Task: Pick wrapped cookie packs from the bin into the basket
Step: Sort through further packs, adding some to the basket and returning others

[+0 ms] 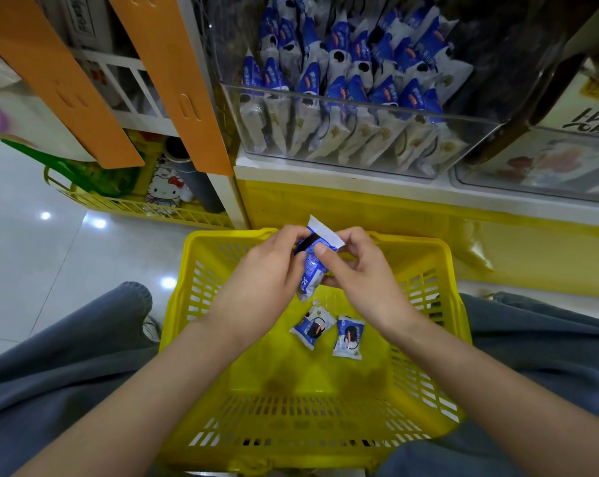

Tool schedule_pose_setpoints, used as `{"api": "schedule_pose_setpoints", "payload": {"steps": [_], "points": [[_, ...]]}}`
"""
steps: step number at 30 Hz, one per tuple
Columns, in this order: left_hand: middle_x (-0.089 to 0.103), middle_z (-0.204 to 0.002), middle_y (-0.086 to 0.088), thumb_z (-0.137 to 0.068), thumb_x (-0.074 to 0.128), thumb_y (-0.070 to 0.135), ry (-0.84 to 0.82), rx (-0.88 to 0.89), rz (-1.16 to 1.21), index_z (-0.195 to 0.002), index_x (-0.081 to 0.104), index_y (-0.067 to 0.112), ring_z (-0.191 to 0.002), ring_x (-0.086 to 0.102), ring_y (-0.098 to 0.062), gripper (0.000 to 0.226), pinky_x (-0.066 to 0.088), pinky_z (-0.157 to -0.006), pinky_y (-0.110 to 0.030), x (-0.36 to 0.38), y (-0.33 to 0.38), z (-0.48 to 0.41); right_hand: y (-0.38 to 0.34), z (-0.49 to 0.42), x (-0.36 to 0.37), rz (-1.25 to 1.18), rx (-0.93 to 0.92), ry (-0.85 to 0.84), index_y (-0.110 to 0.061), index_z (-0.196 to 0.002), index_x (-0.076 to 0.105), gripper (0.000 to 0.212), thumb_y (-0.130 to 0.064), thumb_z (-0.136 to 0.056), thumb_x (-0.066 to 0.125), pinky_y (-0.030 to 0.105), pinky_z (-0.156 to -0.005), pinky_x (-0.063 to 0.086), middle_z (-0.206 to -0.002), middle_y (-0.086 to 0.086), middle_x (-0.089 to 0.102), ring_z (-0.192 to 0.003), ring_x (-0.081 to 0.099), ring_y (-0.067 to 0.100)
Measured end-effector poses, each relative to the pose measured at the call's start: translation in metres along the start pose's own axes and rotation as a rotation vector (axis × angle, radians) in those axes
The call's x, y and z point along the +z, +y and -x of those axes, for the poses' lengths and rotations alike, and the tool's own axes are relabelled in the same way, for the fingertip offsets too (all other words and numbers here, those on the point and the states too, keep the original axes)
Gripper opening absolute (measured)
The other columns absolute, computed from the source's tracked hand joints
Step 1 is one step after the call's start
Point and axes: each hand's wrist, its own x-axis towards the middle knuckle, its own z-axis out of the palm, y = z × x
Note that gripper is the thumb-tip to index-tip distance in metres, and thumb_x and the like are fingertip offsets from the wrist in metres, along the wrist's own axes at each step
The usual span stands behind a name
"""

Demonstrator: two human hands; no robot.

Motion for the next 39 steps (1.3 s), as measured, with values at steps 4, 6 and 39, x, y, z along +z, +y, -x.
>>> {"api": "schedule_pose_setpoints", "payload": {"steps": [4, 6, 39], "points": [[0.062, -0.115, -0.005, -0.096, 0.044, 0.022, -0.009, 0.011, -0.218, -0.122, 0.049, 0.013, -0.097, 0.061, -0.029, 0.028, 0.048, -0.074, -0.046, -0.002, 0.005, 0.000, 0.004, 0.004, 0.001, 0.208, -0.109, -0.006, -0.020, -0.088, 0.050, 0.011, -0.014, -0.089, 0.058, 0.035, -0.074, 0.055, -0.087, -0.008, 0.061, -0.079, 0.065, 0.019], [0.063, -0.111, -0.005, -0.096, 0.041, 0.026, -0.011, 0.026, -0.304, -0.118, 0.050, 0.012, -0.093, 0.062, -0.029, 0.027, 0.048, -0.072, -0.046, -0.003, 0.005, -0.001, 0.006, 0.006, 0.002, 0.306, -0.162, 0.002, -0.026, -0.085, 0.048, 0.016, -0.014, -0.089, 0.059, 0.030, -0.071, 0.052, -0.084, -0.012, 0.060, -0.076, 0.062, 0.014], [0.070, -0.084, -0.002, -0.096, 0.040, 0.026, 0.083, -0.499, 0.933, -0.098, 0.066, 0.010, -0.073, 0.065, -0.006, 0.031, 0.051, -0.063, -0.019, -0.013, 0.028, -0.022, -0.030, -0.016, -0.008, -0.034, -0.016, 0.019, -0.010, -0.125, 0.048, 0.038, -0.028, -0.092, 0.052, 0.015, -0.050, 0.049, -0.102, 0.006, 0.063, -0.073, 0.060, 0.004]]}}
